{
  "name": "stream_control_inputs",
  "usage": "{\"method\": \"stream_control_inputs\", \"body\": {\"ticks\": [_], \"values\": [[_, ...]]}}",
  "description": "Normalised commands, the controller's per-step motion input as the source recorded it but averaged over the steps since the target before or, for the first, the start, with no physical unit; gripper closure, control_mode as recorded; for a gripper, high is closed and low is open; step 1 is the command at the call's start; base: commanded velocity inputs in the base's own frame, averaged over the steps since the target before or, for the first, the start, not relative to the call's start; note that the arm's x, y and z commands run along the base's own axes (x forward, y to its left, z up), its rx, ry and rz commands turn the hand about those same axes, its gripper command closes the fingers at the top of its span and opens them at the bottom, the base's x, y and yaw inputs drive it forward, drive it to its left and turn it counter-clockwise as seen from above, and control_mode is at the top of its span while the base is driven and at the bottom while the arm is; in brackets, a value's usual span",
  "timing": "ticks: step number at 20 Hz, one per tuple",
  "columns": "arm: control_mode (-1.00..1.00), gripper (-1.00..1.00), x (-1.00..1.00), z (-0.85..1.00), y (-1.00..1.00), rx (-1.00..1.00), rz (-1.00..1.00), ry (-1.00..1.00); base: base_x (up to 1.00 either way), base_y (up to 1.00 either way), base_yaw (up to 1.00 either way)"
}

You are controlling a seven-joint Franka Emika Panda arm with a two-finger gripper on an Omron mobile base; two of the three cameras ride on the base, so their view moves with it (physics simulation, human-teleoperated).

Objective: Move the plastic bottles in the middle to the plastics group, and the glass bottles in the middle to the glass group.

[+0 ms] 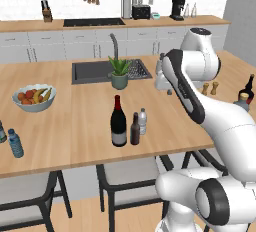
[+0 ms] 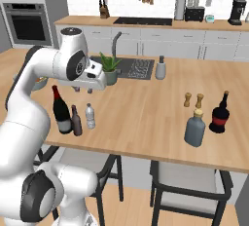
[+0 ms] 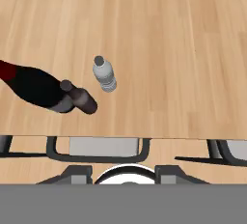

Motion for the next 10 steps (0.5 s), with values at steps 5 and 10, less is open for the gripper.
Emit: {"method": "stream_control_inputs", "body": {"ticks": [5, 10], "values": [[-1.0, -1.0, -0.03, -0.16, 0.08, -0.01, 0.0, 0.09, 0.0, 0.0, 0.0], [-1.0, -1.0, -0.1, -0.16, 0.83, -0.1, 0.04, 0.06, 0.0, 0.0, 0.0]]}}
